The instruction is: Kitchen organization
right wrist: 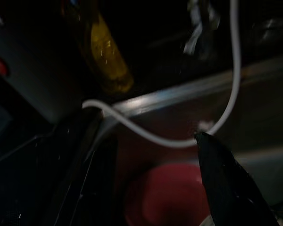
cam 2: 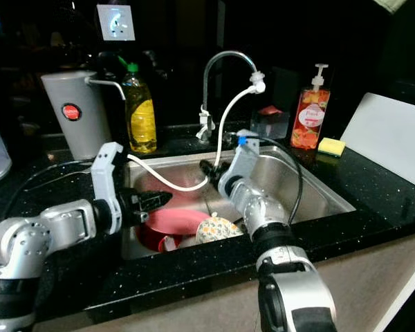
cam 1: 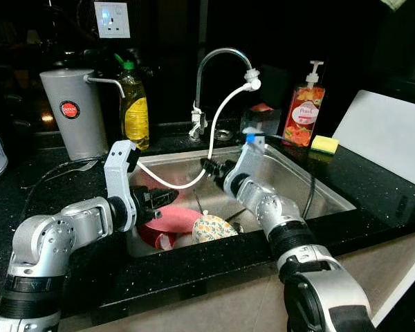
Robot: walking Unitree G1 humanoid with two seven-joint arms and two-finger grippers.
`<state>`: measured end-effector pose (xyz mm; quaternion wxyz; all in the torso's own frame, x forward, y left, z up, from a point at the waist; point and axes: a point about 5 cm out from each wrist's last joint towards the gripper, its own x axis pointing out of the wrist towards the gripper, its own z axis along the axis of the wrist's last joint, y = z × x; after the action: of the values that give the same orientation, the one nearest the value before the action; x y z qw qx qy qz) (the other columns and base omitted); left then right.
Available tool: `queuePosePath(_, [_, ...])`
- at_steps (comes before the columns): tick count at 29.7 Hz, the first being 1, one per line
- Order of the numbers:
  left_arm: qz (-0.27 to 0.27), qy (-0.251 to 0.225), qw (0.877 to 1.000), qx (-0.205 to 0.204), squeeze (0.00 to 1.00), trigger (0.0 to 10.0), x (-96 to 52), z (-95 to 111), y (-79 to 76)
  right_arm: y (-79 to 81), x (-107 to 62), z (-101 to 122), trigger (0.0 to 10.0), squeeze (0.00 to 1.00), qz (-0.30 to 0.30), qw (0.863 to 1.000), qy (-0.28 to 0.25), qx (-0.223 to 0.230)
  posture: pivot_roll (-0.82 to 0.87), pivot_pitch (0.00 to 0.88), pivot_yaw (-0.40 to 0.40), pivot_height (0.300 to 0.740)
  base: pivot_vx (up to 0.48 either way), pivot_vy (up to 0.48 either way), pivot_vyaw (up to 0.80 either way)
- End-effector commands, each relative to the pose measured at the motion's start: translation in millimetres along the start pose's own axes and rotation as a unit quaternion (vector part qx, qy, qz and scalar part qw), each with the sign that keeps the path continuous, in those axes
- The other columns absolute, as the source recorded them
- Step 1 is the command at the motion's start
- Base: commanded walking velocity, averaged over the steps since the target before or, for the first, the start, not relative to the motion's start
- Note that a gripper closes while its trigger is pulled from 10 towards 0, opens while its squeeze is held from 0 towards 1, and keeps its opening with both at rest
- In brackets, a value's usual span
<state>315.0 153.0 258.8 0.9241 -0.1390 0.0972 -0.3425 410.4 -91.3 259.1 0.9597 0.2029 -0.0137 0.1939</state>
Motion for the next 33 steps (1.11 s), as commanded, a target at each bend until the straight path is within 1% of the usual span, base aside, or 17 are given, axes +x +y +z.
queuePosePath(1, [0.024,-0.024,0.999,-0.003,0.0,10.0,-1.6,3.9,6.8,-4.0,-3.1,2.3,10.0,0.0,-0.008,1.0,-0.012,-0.007,-0.03,0.0,-0.019,0.74,0.0,0.0,0.0])
queuePosePath(3, [0.057,-0.06,0.997,0.002,0.0,10.0,-3.4,11.3,13.7,-5.6,-8.9,8.5,10.0,0.0,-0.011,0.999,-0.034,-0.01,-0.03,0.0,-0.016,0.74,0.0,0.0,0.0])
queuePosePath(4, [0.057,-0.06,0.997,0.002,0.0,10.0,-3.4,11.3,13.7,-5.6,-8.9,8.5,10.0,0.0,-0.011,0.999,-0.034,-0.01,-0.03,0.0,-0.016,0.74,0.0,0.0,0.0])
queuePosePath(6, [0.084,-0.09,0.992,0.018,0.0,10.0,-6.8,17.0,17.9,-3.7,-19.2,16.9,10.0,0.0,-0.007,0.998,-0.063,-0.016,-0.03,0.001,-0.014,0.74,0.0,0.0,0.0])
queuePosePath(9, [0.096,-0.106,0.989,0.024,0.0,10.0,-9.0,19.9,19.8,-2.0,-26.7,20.8,10.0,0.0,-0.007,0.997,-0.077,-0.024,-0.03,0.003,-0.013,0.74,0.0,0.0,0.0])
queuePosePath(11, [0.14,-0.122,0.982,0.046,0.0,10.0,-12.4,23.0,27.6,-1.7,-40.4,25.1,10.0,0.0,-0.019,0.994,-0.095,-0.045,-0.03,0.004,-0.013,0.74,0.0,0.0,0.0])
queuePosePath(13, [0.154,-0.124,0.979,0.057,0.0,10.0,-13.1,23.4,29.6,-1.8,-42.9,25.9,10.0,0.0,-0.022,0.994,-0.099,-0.052,-0.03,0.004,-0.013,0.74,0.0,0.0,0.0])
queuePosePath(14, [0.18,-0.122,0.973,0.079,0.0,10.0,-13.1,23.8,32.7,-1.9,-45.8,26.3,10.0,0.0,-0.027,0.992,-0.101,-0.064,-0.03,0.004,-0.013,0.74,0.0,0.0,0.0])
queuePosePath(15, [0.197,-0.131,0.968,0.085,0.0,10.0,-13.2,25.1,35.0,-2.6,-50.1,26.6,10.0,0.0,-0.038,0.99,-0.103,-0.086,-0.04,0.007,-0.009,0.74,0.0,0.0,0.0])
queuePosePath(19, [0.214,-0.155,0.96,0.093,0.0,10.0,-13.9,28.7,35.4,-4.3,-57.1,26.6,10.0,0.0,-0.056,0.986,-0.111,-0.112,-0.05,0.008,-0.006,0.74,0.0,0.0,0.0])
queuePosePath(22, [0.229,-0.186,0.948,0.117,0.0,10.0,-15.3,31.8,31.8,-14.3,-69.9,27.6,10.0,0.0,-0.112,0.972,-0.127,-0.165,-0.05,0.006,-0.002,0.74,0.0,0.0,0.0])
queuePosePath(23, [0.229,-0.186,0.948,0.117,0.0,10.0,-15.3,31.8,31.8,-14.3,-69.9,27.6,10.0,0.0,-0.112,0.972,-0.127,-0.165,-0.05,0.006,-0.002,0.74,0.0,0.0,0.0])
queuePosePath(25, [0.234,-0.196,0.942,0.142,0.0,10.0,-15.3,30.7,28.9,-19.6,-77.9,30.4,10.0,0.0,-0.144,0.959,-0.138,-0.2,-0.05,0.006,-0.001,0.74,0.0,0.0,0.0])
queuePosePath(26, [0.234,-0.196,0.942,0.142,0.0,10.0,-15.3,30.7,28.9,-19.6,-77.9,30.4,10.0,0.0,-0.144,0.959,-0.138,-0.2,-0.05,0.006,-0.001,0.74,0.0,0.0,0.0])
queuePosePath(27, [0.236,-0.197,0.939,0.156,0.0,10.0,-15.2,29.3,27.3,-21.2,-80.7,31.5,10.0,0.0,-0.153,0.954,-0.143,-0.214,-0.05,0.006,-0.001,0.74,0.0,0.0,0.0])
queuePosePath(29, [0.236,-0.197,0.939,0.156,0.0,10.0,-15.2,29.3,27.3,-21.2,-80.7,31.5,10.0,0.0,-0.153,0.954,-0.143,-0.214,-0.05,0.006,-0.001,0.74,0.0,0.0,0.0])
queuePosePath(33, [0.248,-0.197,0.923,0.217,0.0,10.0,-12.4,21.2,22.3,-25.1,-94.2,37.2,10.0,0.0,-0.186,0.934,-0.163,-0.259,-0.05,0.008,-0.005,0.74,0.0,0.0,0.0])
